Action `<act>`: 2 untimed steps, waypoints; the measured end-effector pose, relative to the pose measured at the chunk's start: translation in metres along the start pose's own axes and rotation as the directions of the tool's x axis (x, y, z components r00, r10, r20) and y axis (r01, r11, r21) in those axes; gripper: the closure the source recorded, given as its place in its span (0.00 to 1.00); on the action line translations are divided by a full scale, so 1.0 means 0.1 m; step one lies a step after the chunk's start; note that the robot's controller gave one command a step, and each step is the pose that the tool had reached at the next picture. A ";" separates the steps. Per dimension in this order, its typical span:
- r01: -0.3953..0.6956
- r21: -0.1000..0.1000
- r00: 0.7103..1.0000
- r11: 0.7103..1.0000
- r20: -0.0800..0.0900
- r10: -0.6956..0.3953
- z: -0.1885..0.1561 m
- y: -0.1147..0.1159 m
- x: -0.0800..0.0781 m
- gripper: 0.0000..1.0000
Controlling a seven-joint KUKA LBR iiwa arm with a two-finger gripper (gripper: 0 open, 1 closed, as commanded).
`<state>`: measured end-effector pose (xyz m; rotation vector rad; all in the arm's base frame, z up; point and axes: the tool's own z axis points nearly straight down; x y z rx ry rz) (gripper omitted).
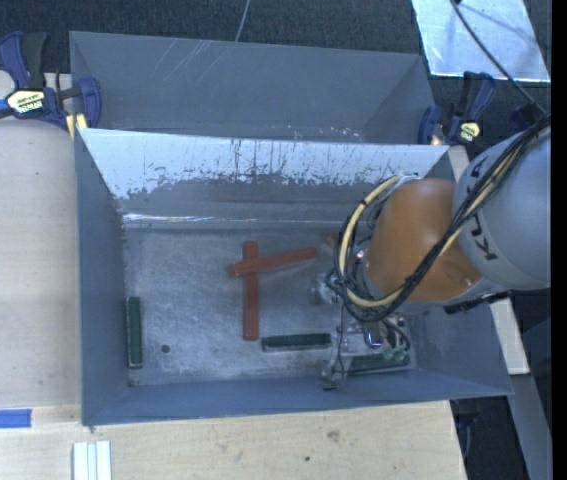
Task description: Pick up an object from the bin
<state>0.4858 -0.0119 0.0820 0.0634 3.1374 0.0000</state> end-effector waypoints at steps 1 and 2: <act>-0.216 -0.002 0.976 0.976 0.005 0.216 0.11 0.37 -0.15 1.00; -0.215 -0.002 0.977 0.977 0.005 0.215 0.11 0.37 -0.15 1.00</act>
Offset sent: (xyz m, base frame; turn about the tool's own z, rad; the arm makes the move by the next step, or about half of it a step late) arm 0.0000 0.0000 0.0000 0.0000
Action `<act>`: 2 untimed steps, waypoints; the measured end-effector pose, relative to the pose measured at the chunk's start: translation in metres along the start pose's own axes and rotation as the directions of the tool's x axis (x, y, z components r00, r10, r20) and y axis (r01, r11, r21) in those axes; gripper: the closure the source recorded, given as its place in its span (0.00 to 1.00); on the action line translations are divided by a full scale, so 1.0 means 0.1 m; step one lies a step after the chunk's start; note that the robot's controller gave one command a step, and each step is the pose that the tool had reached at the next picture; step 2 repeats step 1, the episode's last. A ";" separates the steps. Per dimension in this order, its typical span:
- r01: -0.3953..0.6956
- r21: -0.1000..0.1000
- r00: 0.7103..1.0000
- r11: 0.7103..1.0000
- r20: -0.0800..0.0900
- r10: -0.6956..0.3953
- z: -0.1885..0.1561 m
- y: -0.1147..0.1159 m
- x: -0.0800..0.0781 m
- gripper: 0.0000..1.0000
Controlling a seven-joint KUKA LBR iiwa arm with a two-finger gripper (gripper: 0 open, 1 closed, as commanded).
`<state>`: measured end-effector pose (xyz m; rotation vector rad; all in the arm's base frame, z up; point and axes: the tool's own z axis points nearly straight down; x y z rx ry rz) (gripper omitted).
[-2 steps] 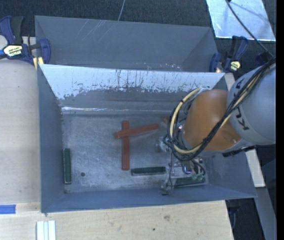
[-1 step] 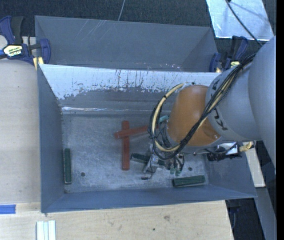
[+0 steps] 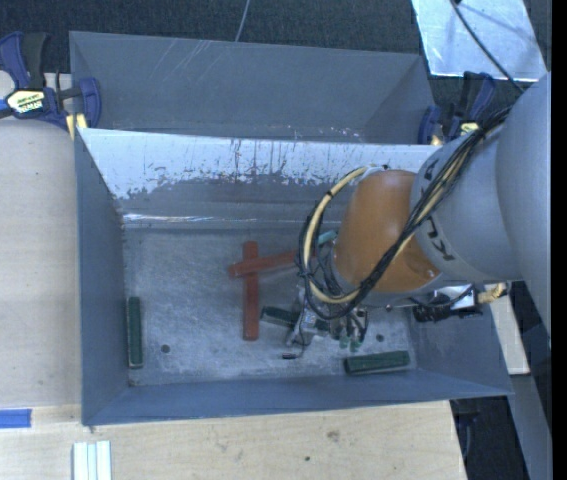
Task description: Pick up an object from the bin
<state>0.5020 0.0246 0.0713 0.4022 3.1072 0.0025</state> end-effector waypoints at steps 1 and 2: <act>-0.005 0.002 1.000 1.000 -0.005 0.005 -1.34 0.13 -0.01 1.00; -0.005 0.002 1.000 1.000 -0.005 0.005 -1.34 0.13 -0.01 1.00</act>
Offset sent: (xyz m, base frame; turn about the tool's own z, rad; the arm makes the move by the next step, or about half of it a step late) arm 0.0000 0.0000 0.0000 0.0000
